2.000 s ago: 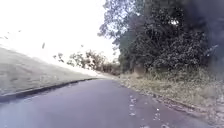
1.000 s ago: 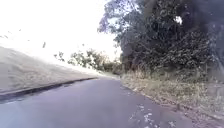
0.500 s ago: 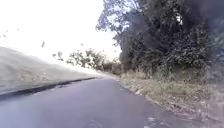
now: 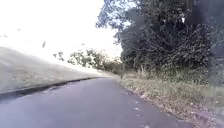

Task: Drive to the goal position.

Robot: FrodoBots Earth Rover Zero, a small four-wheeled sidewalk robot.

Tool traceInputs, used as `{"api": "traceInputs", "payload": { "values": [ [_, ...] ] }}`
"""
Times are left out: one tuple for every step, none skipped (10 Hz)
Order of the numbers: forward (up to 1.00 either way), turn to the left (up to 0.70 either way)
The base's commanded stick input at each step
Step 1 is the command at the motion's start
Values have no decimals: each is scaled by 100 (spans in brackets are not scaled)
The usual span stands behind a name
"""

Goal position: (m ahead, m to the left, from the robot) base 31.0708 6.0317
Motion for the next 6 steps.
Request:
{"api": "traceInputs", "payload": {
  "values": [
    [100,0],
    [100,0],
    [100,0],
    [100,0],
    [100,0],
    [100,0]
  ]
}}
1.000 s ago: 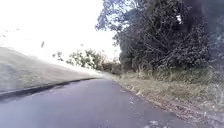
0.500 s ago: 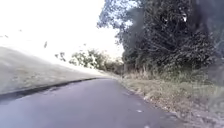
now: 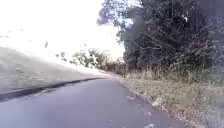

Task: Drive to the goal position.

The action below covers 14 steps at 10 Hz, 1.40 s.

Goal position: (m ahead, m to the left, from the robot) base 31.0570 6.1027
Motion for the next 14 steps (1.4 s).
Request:
{"api": "traceInputs", "payload": {
  "values": [
    [100,0],
    [100,0],
    [100,0],
    [100,0],
    [100,0],
    [100,0],
    [100,0],
    [100,0],
    [100,0],
    [100,14],
    [100,35],
    [100,10],
    [100,0],
    [100,0]
  ]
}}
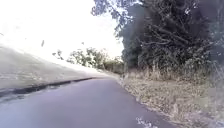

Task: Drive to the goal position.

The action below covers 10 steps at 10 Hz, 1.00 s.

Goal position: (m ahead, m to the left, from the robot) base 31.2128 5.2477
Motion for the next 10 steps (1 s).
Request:
{"api": "traceInputs", "payload": {
  "values": [
    [100,0],
    [100,0],
    [100,0],
    [100,0],
    [100,3],
    [100,15],
    [100,40],
    [100,40],
    [100,0],
    [100,0]
  ]
}}
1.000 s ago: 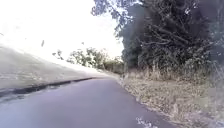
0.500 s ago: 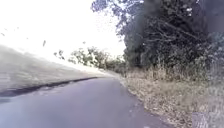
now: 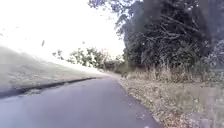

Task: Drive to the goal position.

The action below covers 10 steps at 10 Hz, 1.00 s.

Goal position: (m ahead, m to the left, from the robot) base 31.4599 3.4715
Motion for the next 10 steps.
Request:
{"api": "traceInputs", "payload": {
  "values": [
    [100,0],
    [100,10],
    [100,40],
    [100,40],
    [100,40],
    [100,37],
    [100,12],
    [100,0],
    [100,0],
    [100,0]
  ]
}}
